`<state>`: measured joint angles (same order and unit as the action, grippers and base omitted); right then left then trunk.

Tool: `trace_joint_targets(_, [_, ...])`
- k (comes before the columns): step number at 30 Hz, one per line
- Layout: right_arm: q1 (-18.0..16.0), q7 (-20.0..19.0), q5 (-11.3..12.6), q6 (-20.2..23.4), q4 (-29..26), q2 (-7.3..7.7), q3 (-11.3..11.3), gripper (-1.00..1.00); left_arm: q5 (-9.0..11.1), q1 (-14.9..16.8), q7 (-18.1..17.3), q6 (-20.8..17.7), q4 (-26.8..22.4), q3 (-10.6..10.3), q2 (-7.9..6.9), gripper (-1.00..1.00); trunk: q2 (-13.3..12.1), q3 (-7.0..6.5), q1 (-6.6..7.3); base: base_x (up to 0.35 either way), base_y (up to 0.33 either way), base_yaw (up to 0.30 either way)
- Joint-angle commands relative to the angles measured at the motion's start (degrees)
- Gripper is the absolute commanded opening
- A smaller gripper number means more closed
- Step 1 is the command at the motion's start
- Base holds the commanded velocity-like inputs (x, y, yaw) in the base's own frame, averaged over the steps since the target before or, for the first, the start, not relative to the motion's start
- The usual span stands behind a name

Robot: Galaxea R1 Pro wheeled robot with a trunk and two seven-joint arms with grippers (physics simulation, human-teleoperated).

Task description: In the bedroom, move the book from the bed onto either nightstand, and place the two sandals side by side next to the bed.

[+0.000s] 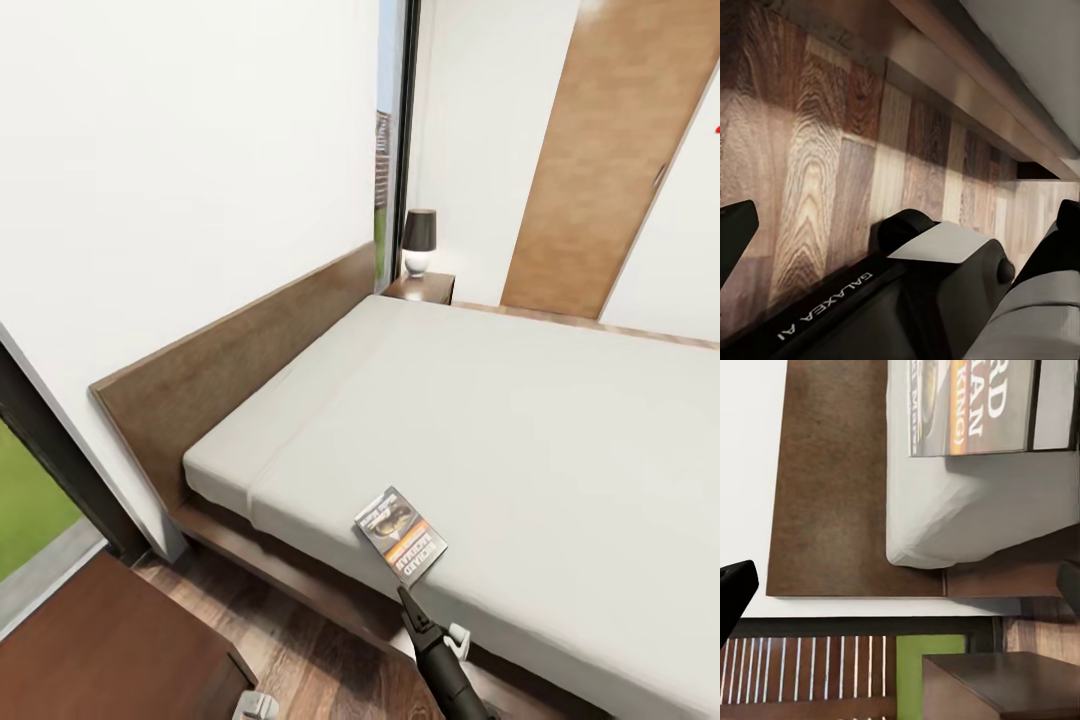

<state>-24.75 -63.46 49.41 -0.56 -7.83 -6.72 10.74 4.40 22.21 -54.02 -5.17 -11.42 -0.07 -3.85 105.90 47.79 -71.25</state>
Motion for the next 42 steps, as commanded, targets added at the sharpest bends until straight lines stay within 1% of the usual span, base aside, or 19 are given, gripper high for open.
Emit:
trace_joint_targets(1, [0.0, -0.2, -0.3, -0.1, 0.0, -0.03, 0.4, 1.0, 0.4, 0.0, -0.2, -0.5, 0.0, 0.0, -0.01, 1.0, 0.4, 0.23, -0.22, 0.0, 0.0, 0.0])
trace_joint_targets(2, [0.0, -0.2, -0.3, -0.1, 0.0, -0.04, 0.4, 1.0, 0.4, 0.0, -0.2, -0.5, 0.0, 0.0, -0.02, 1.0, 0.8, 0.41, -0.44, 0.0, 0.0, 0.0])
trace_joint_targets(26, [0.0, -0.3, 0.2, -0.1, -0.9, 0.31, 0.9, 1.0, 0.4, 0.0, -0.2, -0.5, 0.0, 0.0, 0.0, 1.0, 0.8, 0.41, -0.44, 0.0, 0.0, 0.0])
trace_joint_targets(38, [0.0, -0.3, 0.2, 0.0, -0.8, 0.31, 0.9, 1.0, 0.4, 0.0, -0.2, -0.5, 0.0, 0.0, -0.02, 1.0, 5.7, 2.57, -3.07, 0.0, 0.0, 0.0])
trace_joint_targets(42, [0.0, -0.3, 0.2, 0.0, -0.8, 0.31, 0.9, 1.0, 0.5, 0.0, -0.2, -0.5, 0.0, 0.0, -0.02, 1.0, 5.7, 2.57, -3.07, 0.0, 0.0, 0.0])
